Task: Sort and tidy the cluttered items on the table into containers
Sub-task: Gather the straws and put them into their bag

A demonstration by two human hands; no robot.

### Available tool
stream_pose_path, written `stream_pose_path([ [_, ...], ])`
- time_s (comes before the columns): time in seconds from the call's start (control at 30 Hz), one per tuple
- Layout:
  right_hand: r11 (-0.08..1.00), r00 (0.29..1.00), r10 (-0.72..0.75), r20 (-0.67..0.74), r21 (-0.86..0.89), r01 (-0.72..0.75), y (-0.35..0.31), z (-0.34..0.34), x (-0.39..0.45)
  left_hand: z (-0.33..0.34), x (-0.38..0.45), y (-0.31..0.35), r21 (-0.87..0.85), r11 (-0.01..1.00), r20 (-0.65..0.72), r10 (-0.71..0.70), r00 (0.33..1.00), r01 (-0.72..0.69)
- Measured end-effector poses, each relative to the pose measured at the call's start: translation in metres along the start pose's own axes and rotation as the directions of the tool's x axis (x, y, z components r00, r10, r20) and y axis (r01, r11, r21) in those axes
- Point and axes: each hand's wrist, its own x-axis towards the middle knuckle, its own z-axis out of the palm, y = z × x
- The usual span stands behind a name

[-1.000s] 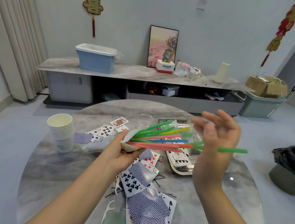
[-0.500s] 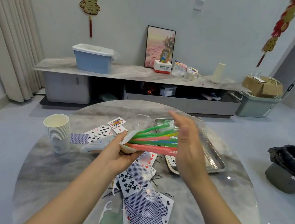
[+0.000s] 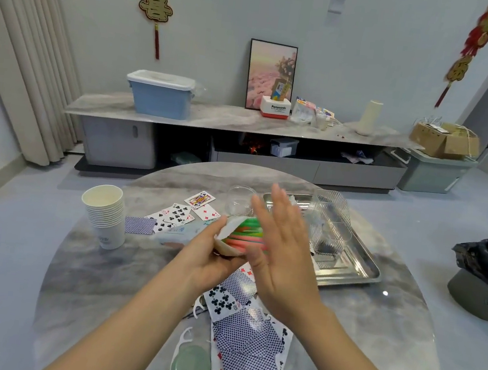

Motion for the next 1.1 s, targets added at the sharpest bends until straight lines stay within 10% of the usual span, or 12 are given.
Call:
stream_pose_path([
  [0.4,0.99,0.978,-0.017,0.21,-0.132,0.046,0.0,-0.002,0.003,0.008,-0.02,-0.008,0.19,0.982,0.057,-0.02,0.998,0.009],
  [0.6,0.886,0.992,0.034,0.12,0.456,-0.085,-0.009,-0.011,0.01,0.008,-0.04,0.002,0.129,0.991,0.167,-0.043,0.985,0.021],
  [0.83,0.844,0.912,-0.054,0.406,0.506,-0.176,-0.017,-0.026,0.027,-0.016,-0.084,0.041,0.327,0.944,0.079,-0.082,0.994,0.052],
  [1.1,0.826,0.99,-0.002,0.138,0.559,-0.076,-0.066,0.013,0.059,-0.042,-0.136,0.081,0.537,0.843,-0.061,0.055,0.997,-0.014],
])
